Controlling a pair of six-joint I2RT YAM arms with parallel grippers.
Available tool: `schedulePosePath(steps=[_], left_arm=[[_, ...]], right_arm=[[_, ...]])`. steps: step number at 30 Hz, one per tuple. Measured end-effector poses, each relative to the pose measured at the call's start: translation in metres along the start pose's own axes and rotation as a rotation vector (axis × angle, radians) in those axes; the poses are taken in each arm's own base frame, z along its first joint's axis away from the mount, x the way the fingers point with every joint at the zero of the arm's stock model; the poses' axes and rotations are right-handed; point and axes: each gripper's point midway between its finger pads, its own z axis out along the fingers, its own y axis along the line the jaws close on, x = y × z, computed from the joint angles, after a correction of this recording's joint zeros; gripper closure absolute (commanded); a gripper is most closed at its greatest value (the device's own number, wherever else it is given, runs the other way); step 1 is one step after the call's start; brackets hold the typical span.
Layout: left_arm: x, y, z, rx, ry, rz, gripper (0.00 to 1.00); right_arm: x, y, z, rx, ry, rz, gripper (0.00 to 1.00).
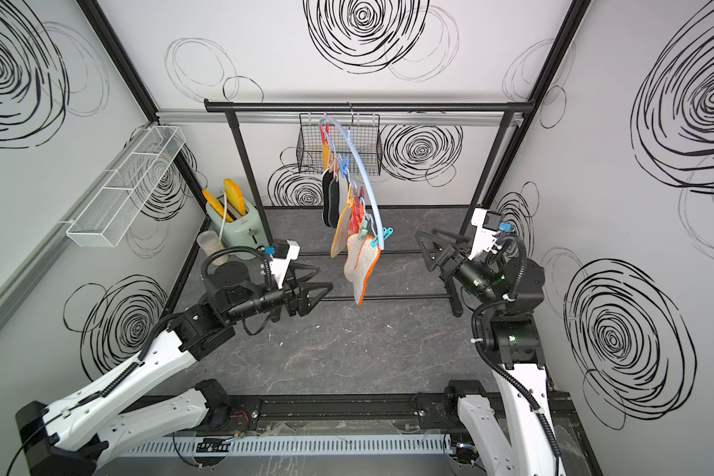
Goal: Take the shoe insoles off the hanger
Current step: Remove the insole from the hanger.
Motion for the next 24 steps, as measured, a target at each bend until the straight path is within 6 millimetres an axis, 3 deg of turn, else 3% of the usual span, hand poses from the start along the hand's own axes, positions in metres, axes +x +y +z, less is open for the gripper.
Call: schedulePosePath(steps=[6,11,17,24], left_arm=[[0.008,0.003,0.020,0.001,0.041,0.032,0.21],[-0.002,0.003,0.027,0.001,0.035,0.050,0.21],[-0.017,0.001,0.038,0.007,0.018,0.060,0.22],[-0.042,-0.003,0.048,0.023,-0.019,0.073,0.22]], right_arm=[[0.015,0.005,0.021,-0.043,0.075,0.077,0.29],[0.028,0.016,0.034,-0.077,0.123,0.100,0.28],[0.022,0.035,0.040,-0.106,0.108,0.070,0.27],[0.016,0.043,0.040,-0.112,0.087,0.057,0.27]])
